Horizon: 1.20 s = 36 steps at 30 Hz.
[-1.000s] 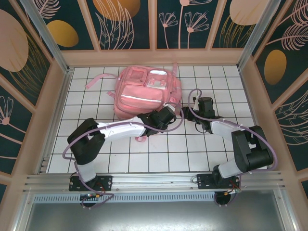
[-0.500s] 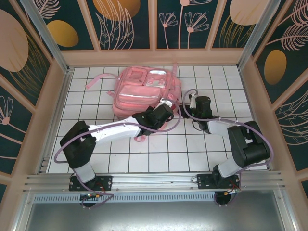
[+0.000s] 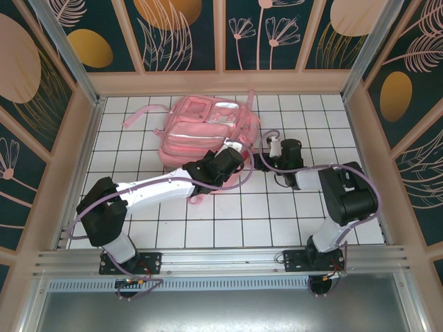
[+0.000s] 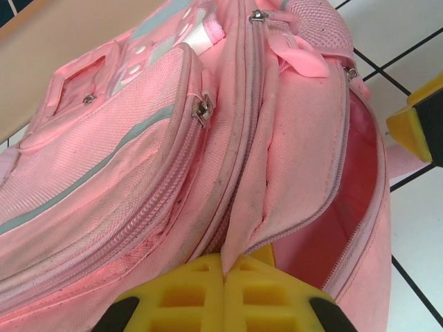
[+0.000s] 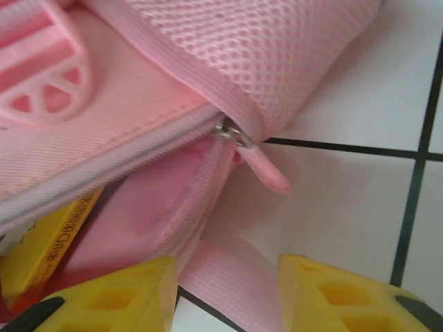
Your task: Pack the student bag
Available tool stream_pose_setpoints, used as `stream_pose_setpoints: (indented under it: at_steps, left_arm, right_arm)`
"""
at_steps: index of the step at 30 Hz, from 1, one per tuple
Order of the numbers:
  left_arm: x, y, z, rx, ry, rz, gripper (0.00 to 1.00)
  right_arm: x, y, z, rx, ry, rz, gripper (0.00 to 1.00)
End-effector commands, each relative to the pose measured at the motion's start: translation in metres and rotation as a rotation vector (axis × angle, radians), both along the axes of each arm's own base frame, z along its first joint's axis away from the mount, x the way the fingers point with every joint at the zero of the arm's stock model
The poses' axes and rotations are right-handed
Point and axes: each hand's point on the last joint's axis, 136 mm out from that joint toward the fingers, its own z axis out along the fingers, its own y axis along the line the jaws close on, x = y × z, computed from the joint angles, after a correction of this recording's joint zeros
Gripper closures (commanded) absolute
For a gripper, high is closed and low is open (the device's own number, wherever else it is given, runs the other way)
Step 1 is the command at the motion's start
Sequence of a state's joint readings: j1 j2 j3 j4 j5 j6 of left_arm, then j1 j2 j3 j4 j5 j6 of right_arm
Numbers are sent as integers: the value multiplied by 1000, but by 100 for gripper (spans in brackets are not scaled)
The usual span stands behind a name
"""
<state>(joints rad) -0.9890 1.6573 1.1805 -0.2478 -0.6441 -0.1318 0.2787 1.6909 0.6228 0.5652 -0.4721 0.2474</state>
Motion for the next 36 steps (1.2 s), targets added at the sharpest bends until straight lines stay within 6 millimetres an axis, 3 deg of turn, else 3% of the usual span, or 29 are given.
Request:
stream_pose_setpoints:
  at_steps: [1,21,36]
  left_arm:
    - [5,17,18,-12,-47,61,100]
    - [3,12,16,-31,-27,42,100]
    - [3,10,14,-32,-17,36,100]
  right_arm:
    - [12,4,15,74,-37,27,60]
    - [42,9,-9,51,7,18,67]
    - [49,21,3,89,-45,85,64]
